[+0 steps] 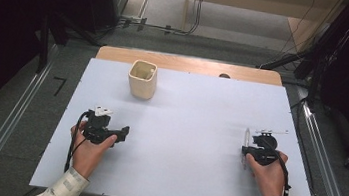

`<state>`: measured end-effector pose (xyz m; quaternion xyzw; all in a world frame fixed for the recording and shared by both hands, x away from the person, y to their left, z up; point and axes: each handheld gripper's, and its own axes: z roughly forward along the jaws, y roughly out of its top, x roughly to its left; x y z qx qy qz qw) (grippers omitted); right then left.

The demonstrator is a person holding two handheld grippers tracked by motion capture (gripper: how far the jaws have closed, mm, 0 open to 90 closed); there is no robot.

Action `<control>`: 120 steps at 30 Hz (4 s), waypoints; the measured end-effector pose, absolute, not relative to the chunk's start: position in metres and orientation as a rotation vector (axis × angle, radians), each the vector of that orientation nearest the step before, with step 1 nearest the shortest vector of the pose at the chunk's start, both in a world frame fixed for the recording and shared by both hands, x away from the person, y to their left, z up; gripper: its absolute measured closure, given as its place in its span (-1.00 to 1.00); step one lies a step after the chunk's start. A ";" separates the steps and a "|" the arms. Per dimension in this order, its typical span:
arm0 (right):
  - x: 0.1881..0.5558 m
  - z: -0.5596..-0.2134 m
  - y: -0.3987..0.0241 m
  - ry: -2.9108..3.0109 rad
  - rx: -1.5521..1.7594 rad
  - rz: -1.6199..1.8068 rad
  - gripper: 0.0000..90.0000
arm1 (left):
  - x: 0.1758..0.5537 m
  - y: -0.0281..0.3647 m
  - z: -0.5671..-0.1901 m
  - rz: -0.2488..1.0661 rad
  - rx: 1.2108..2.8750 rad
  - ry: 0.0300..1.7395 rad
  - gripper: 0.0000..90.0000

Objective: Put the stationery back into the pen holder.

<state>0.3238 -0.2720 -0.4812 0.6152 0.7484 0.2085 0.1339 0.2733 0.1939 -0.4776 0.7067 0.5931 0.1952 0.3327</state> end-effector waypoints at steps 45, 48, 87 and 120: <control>0.331 -0.463 -0.211 2.259 1.457 1.029 0.74 | 0.267 0.203 -0.482 0.505 1.836 1.572 -0.51; 0.336 -0.462 -0.199 2.268 1.437 1.062 0.74 | 0.266 0.204 -0.481 0.512 1.831 1.569 -0.52; 0.401 -0.419 -0.058 2.286 1.163 1.356 0.74 | 0.263 0.206 -0.486 0.490 1.835 1.543 -0.52; 0.444 -0.407 0.026 2.297 1.050 1.479 0.73 | 0.263 0.209 -0.487 0.479 1.836 1.527 -0.52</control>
